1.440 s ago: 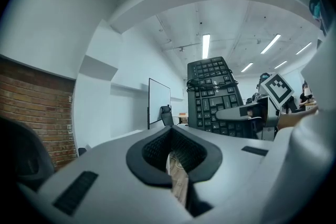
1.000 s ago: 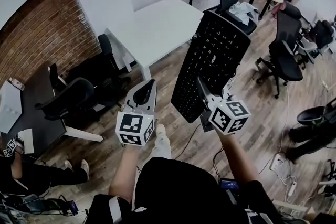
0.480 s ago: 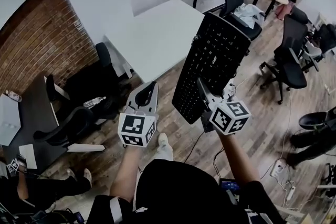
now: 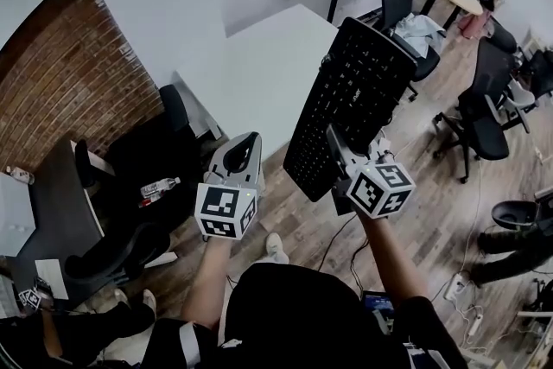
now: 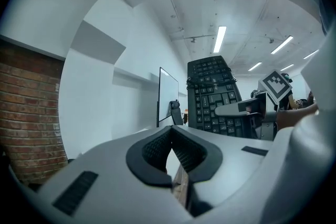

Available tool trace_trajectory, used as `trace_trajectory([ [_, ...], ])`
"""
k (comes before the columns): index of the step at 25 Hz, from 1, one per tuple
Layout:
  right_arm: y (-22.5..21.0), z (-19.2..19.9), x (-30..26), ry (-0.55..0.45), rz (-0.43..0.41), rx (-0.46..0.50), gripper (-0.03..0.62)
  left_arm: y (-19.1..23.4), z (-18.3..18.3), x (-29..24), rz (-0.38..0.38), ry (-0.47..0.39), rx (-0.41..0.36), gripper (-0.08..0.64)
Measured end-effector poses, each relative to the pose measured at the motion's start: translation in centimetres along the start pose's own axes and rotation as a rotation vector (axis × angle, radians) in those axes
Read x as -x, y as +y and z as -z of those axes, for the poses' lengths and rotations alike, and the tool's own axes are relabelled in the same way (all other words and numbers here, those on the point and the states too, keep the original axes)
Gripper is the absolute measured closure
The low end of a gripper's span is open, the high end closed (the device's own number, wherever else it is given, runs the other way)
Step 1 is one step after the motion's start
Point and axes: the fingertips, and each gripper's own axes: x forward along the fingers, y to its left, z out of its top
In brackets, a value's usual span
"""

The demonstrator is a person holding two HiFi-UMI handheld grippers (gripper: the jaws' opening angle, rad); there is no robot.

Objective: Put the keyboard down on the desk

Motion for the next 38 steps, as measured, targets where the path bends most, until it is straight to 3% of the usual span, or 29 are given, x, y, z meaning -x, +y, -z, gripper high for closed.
trace_trajectory([
  [10, -0.3, -1.0, -7.4, 0.002, -0.012, -0.003, 0.495, 5.3, -0.1, -4.1, 0.024, -0.013, 0.015, 0.548],
  [21, -0.7, -0.4, -10.1, 0.004, -0.001, -0.044, 0.495, 6.9, 1.4, -5.7, 0.057, 0.008, -0.008, 0.548],
  [29, -5.3, -0.2, -12.1, 0.024, 0.011, -0.112, 0.495, 6.5, 2.2, -9.7, 0.066, 0.037, -0.02, 0.548],
  [38, -12.6, -2.6, -16.4, 0.041, 0.006, -0.159, 0.495, 5.6, 2.0, -18.0, 0.066, 0.065, -0.028, 0.548],
])
